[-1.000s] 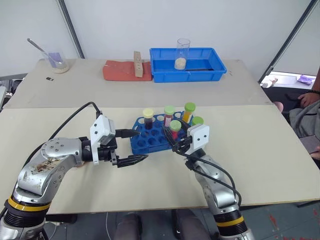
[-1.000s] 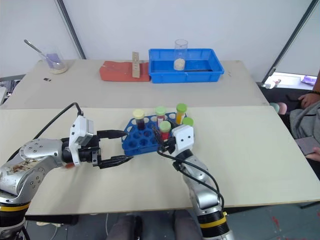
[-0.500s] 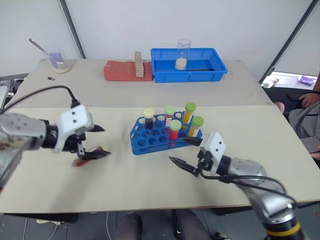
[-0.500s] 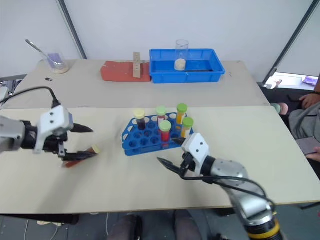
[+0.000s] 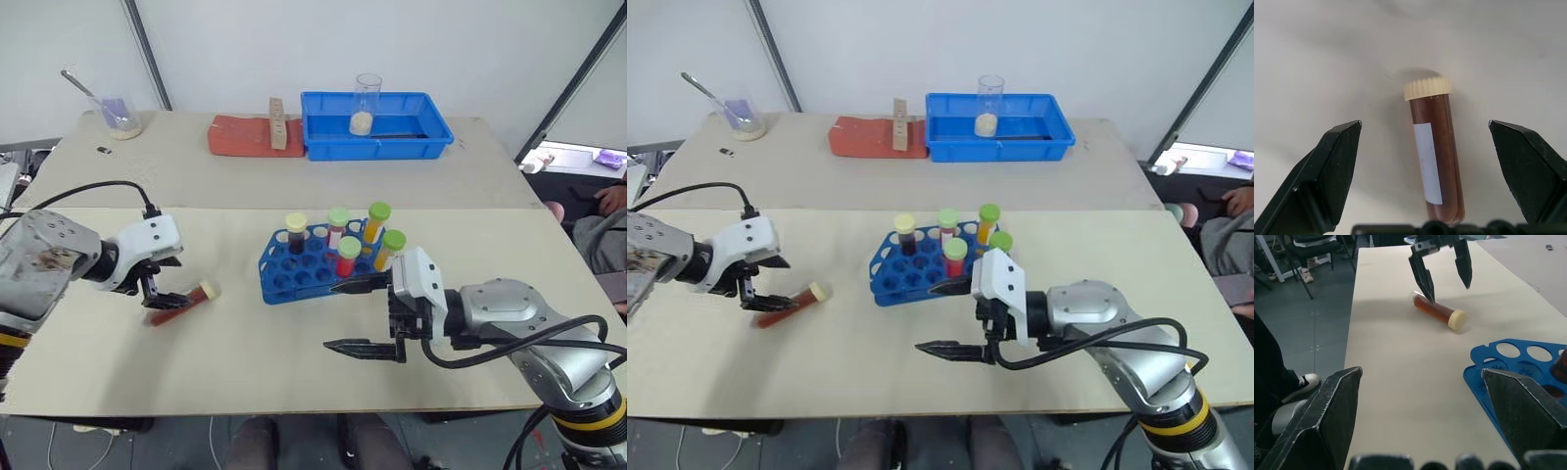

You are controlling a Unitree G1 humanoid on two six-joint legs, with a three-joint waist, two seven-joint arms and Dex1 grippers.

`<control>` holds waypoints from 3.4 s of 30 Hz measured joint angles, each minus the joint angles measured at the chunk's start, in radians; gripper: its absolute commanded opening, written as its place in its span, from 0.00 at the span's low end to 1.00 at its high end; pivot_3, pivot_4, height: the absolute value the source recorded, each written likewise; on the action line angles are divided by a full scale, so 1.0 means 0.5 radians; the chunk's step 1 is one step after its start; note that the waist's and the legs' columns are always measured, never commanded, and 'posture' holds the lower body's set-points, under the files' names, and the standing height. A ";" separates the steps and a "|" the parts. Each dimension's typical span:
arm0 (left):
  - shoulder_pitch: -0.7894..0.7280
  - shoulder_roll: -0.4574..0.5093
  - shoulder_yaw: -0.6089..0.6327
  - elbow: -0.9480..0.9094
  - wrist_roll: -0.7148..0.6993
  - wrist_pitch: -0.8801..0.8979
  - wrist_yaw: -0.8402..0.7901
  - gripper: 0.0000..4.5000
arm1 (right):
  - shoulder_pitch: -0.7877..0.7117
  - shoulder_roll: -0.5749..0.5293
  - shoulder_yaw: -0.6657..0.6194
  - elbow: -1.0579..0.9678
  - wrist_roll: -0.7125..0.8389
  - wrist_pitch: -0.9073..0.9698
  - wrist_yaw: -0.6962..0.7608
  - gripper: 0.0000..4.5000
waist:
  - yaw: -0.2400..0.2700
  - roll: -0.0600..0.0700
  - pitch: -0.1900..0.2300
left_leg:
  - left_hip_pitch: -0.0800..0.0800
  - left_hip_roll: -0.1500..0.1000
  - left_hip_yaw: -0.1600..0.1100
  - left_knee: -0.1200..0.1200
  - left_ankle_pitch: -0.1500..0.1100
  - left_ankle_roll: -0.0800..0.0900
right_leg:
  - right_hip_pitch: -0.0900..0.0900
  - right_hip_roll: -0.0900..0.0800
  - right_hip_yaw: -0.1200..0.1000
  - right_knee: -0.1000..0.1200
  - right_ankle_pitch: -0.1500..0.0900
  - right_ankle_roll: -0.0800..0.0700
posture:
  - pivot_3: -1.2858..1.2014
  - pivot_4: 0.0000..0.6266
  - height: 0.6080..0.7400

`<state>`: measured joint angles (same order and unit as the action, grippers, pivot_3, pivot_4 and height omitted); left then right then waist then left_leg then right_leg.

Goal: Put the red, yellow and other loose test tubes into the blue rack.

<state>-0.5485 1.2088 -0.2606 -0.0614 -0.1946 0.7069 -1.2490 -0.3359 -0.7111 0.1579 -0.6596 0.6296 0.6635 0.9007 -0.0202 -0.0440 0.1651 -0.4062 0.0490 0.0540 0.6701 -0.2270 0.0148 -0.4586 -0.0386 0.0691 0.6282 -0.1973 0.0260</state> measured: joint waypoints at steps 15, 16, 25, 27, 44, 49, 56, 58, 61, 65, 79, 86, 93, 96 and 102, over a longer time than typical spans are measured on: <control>-0.149 -0.179 -0.257 0.146 0.299 0.005 -0.110 1.00 | 0.026 -0.022 -0.024 -0.088 0.119 0.079 -0.073 0.97 | 0.012 0.000 0.000 | -0.001 0.000 -0.002 0.012 0.000 0.000 | 0.002 0.000 0.000 0.005 0.002 0.002 | 0.52 0.24 1.00; -0.150 -0.182 -0.263 0.160 0.320 -0.009 -0.113 1.00 | 0.036 -0.025 -0.027 -0.091 0.120 0.081 -0.073 0.97 | 0.011 -0.001 0.000 | -0.001 0.000 -0.002 0.012 0.000 0.000 | 0.002 0.000 0.000 0.005 0.002 0.002 | 0.52 0.24 1.00; -0.098 -0.223 -0.259 0.252 0.418 -0.130 -0.113 0.20 | 0.054 -0.035 -0.040 -0.096 0.129 0.094 -0.079 0.98 | 0.012 -0.001 -0.001 | 0.000 0.000 -0.002 0.013 0.000 0.000 | 0.003 0.000 0.000 0.006 0.002 0.002 | 0.52 0.24 1.00; -0.082 -0.233 -0.237 0.261 0.420 -0.163 -0.107 0.20 | 0.054 -0.042 -0.046 -0.096 0.132 0.095 -0.078 0.98 | 0.012 -0.001 -0.001 | 0.001 0.000 -0.002 0.014 0.000 0.000 | 0.004 0.000 0.000 0.008 0.002 0.002 | 0.52 0.24 1.00; -0.079 -0.742 0.674 -0.107 -0.618 0.214 -0.070 0.20 | 0.443 -0.382 -0.339 -0.221 0.143 0.107 -0.056 0.98 | 0.018 -0.002 -0.001 | -0.004 -0.002 -0.004 0.018 -0.001 0.002 | 0.005 -0.001 0.001 0.005 0.012 0.022 | 0.52 0.24 1.00; 0.054 -1.223 0.680 -0.291 -0.710 0.115 0.300 0.20 | 0.580 -0.459 -0.514 -0.291 0.188 0.108 -0.057 0.98 | 0.010 -0.003 -0.002 | 0.001 -0.002 -0.004 0.021 0.000 0.001 | 0.009 -0.001 0.003 0.004 0.018 0.023 | 0.52 0.24 1.00; 0.173 -1.688 0.457 -0.145 -0.457 -0.437 0.648 0.20 | 0.557 -0.461 -0.623 -0.361 0.306 0.173 -0.190 0.98 | 0.013 -0.005 -0.002 | 0.002 -0.003 -0.005 0.021 0.000 0.000 | 0.012 0.000 0.004 0.002 0.020 0.021 | 0.52 0.24 1.00; 0.180 -1.724 0.419 -0.055 -0.389 -0.567 0.677 0.20 | 0.557 -0.462 -0.649 -0.378 0.343 0.198 -0.227 0.98 | 0.013 -0.005 -0.002 | 0.001 -0.003 -0.005 0.020 0.000 0.001 | 0.012 0.000 0.004 0.002 0.020 0.021 | 0.52 0.24 1.00; 0.181 -1.745 0.399 0.046 -0.330 -0.691 0.693 0.20 | 0.558 -0.474 -0.664 -0.402 0.365 0.220 -0.260 0.98 | 0.014 -0.005 -0.002 | 0.000 -0.003 -0.005 0.020 0.000 0.001 | 0.012 0.000 0.004 0.000 0.020 0.021 | 0.52 0.24 1.00; 0.181 -1.768 0.396 0.142 -0.315 -0.801 0.716 0.20 | 0.558 -0.479 -0.678 -0.415 0.410 0.227 -0.308 0.98 | 0.015 -0.005 -0.002 | 0.000 -0.003 -0.005 0.021 0.000 0.001 | 0.012 0.000 0.004 -0.001 0.020 0.022 | 0.52 0.24 1.00; 0.278 -1.782 0.382 0.116 -0.285 -0.967 0.800 0.20 | 0.558 -0.482 -0.683 -0.440 0.438 0.261 -0.436 0.98 | 0.010 -0.004 -0.003 | 0.002 -0.003 -0.005 0.020 0.000 0.001 | 0.013 0.000 0.004 0.000 0.020 0.022 | 0.52 0.24 1.00; 0.386 -1.801 0.365 0.028 -0.256 -1.055 0.890 0.20 | 0.551 -0.478 -0.679 -0.441 0.437 0.260 -0.473 0.98 | 0.011 -0.004 -0.005 | 0.005 -0.002 -0.005 0.020 0.000 0.001 | 0.018 0.000 0.004 -0.001 0.019 0.020 | 0.52 0.24 1.00; 0.403 -1.843 0.353 0.022 -0.249 -1.059 0.969 0.20 | 0.546 -0.467 -0.671 -0.441 0.437 0.260 -0.518 0.98 | 0.013 -0.004 -0.006 | 0.009 -0.002 -0.005 0.020 0.000 0.001 | 0.025 0.000 0.003 -0.005 0.015 0.014 | 0.52 0.24 1.00; 0.403 -1.858 0.349 0.037 -0.239 -1.072 0.986 0.20 | 0.533 -0.447 -0.664 -0.441 0.434 0.260 -0.544 0.98 | 0.013 -0.004 -0.006 | 0.015 -0.002 -0.006 0.019 0.000 0.001 | 0.033 0.000 0.003 -0.007 0.013 0.011 | 0.52 0.24 1.00; 0.405 -1.878 0.330 0.074 -0.215 -1.153 0.991 0.20 | 0.519 -0.442 -0.656 -0.440 0.430 0.260 -0.552 0.98 | 0.013 -0.004 -0.006 | 0.016 -0.002 -0.006 0.019 0.000 0.001 | 0.034 -0.001 0.002 -0.009 0.012 0.011 | 0.52 0.24 1.00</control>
<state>-0.3462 0.2700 -0.0955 -0.0244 -0.3021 0.1303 -0.7535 -0.0763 -0.9322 -0.1700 -0.8798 0.8448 0.7936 0.6249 -0.0136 -0.0460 0.1623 -0.3983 0.0478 0.0511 0.6796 -0.2271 0.0151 -0.4415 -0.0391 0.0702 0.6240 -0.1912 0.0316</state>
